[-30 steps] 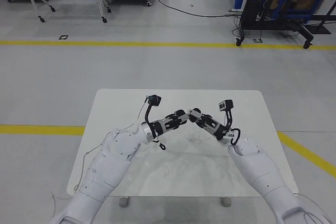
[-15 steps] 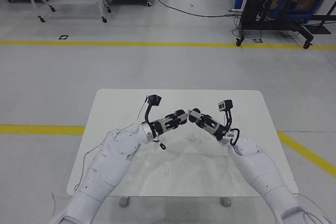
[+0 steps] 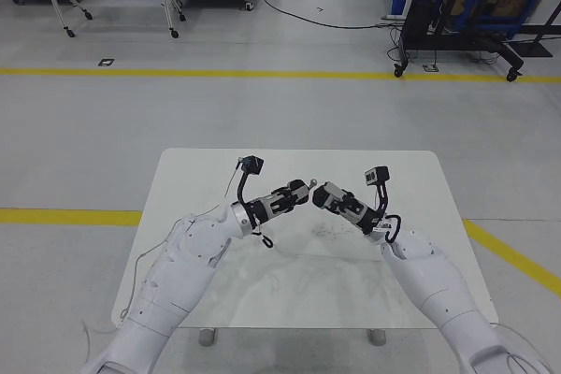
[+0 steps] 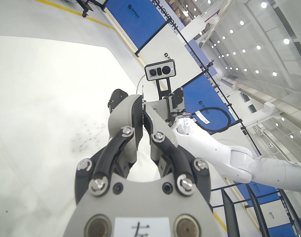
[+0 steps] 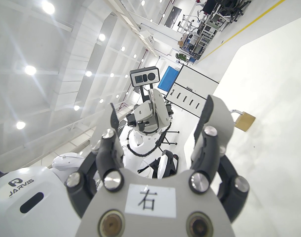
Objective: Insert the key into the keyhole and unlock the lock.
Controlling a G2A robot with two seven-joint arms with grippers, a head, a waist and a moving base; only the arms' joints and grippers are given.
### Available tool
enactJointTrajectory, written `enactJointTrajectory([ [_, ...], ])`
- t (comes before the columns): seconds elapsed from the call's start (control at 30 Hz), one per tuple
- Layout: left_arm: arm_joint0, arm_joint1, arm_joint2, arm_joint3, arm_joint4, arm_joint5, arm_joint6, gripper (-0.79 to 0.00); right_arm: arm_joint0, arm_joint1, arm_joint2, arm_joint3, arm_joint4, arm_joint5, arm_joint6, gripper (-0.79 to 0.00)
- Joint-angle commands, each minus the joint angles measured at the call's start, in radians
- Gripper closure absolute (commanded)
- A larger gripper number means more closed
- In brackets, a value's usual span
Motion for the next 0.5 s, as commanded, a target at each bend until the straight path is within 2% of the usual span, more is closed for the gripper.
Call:
enactJointTrajectory([
  [0.0,0.0,0.0,0.0,0.0,0.0,0.0,0.0,0.0,0.0,0.0,0.0,0.0,0.0,0.0,0.0,-0.785],
  [0.13,0.009,-0.001,0.007,-0.015,-0.025,-0.007,-0.012,0.0,0.0,0.0,0.001,-0.003,-0.003,0.0,-0.003,-0.785],
  [0.23,0.008,0.003,0.001,-0.01,-0.123,-0.032,-0.11,0.0,0.033,0.023,0.034,0.009,-0.235,-0.168,0.082,-0.785],
  [0.27,0.006,0.006,-0.005,-0.008,-0.136,-0.04,-0.139,0.0,0.036,0.028,0.042,0.025,-0.253,-0.182,0.099,-0.785],
  [0.37,0.002,0.017,-0.02,-0.01,-0.135,-0.066,-0.223,0.0,0.06,0.056,0.066,0.027,-0.336,-0.172,0.109,-0.785],
  [0.47,-0.005,0.03,-0.025,-0.012,-0.062,-0.064,-0.301,0.0,0.063,0.087,0.069,-0.003,-0.394,-0.168,0.113,-0.785],
])
